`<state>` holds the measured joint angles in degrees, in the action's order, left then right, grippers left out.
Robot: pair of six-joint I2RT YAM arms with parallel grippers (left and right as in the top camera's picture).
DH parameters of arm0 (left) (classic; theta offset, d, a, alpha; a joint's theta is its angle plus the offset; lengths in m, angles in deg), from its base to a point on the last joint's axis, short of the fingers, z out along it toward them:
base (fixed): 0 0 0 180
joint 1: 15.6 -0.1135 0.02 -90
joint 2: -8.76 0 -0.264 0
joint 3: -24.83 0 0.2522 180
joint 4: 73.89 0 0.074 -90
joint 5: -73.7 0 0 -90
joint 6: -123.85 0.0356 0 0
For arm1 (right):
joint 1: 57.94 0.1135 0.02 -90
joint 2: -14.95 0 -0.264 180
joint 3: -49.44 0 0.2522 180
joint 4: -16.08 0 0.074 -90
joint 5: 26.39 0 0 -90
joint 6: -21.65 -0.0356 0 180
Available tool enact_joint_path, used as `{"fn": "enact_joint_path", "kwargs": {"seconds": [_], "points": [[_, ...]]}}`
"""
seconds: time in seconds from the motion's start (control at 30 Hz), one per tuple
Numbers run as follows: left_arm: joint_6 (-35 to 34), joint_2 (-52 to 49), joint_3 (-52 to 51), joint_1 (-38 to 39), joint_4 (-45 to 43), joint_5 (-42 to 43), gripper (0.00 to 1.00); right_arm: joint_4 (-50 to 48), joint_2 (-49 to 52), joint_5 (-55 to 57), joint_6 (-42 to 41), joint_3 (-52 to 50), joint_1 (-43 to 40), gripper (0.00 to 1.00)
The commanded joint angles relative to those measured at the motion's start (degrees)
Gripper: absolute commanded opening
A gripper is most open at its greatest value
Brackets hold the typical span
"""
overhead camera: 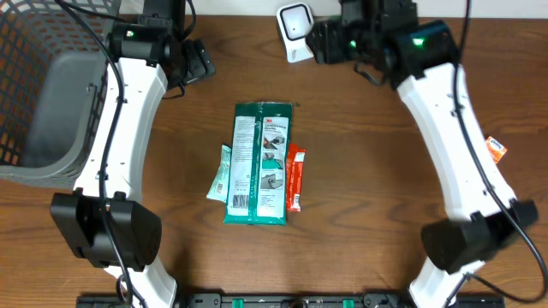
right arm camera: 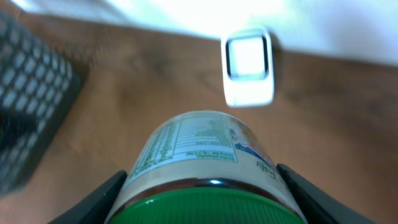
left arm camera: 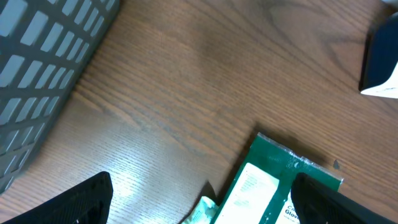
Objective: Scan the item barcode
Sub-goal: 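Lift the jar and hold it over the white scanner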
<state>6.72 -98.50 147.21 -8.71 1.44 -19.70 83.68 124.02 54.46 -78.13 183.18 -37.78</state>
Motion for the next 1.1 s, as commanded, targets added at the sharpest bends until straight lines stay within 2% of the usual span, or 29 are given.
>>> {"fn": "enact_joint_path", "kwargs": {"seconds": [0.0, 0.2, 0.4, 0.6, 0.83, 1.07], "points": [[0.35, -0.20, 0.37, -0.13, 0.13, -0.74, 0.91, -5.38, 5.92, -0.13, 0.42, 1.03, 0.20, 0.35], [0.35, -0.20, 0.37, -0.13, 0.13, -0.74, 0.91, -17.33, 13.94, 2.08, 0.44, 1.03, 0.20, 0.29], [0.35, -0.20, 0.37, -0.13, 0.13, -0.74, 0.92, -30.27, 21.44, 6.82, 0.44, 1.03, 0.42, 0.34], [0.35, -0.20, 0.37, -0.13, 0.13, -0.74, 0.92, -43.89, 28.02, 7.80, 0.44, 1.03, 0.39, 0.26], [0.35, -0.20, 0.37, -0.13, 0.13, -0.74, 0.92, -58.31, 31.63, 7.85, 0.46, 1.03, 0.39, 0.24], [0.35, -0.20, 0.37, -0.13, 0.13, -0.74, 0.92, -65.77, 32.37, 10.58, 0.42, 1.03, 0.42, 0.15]]}}
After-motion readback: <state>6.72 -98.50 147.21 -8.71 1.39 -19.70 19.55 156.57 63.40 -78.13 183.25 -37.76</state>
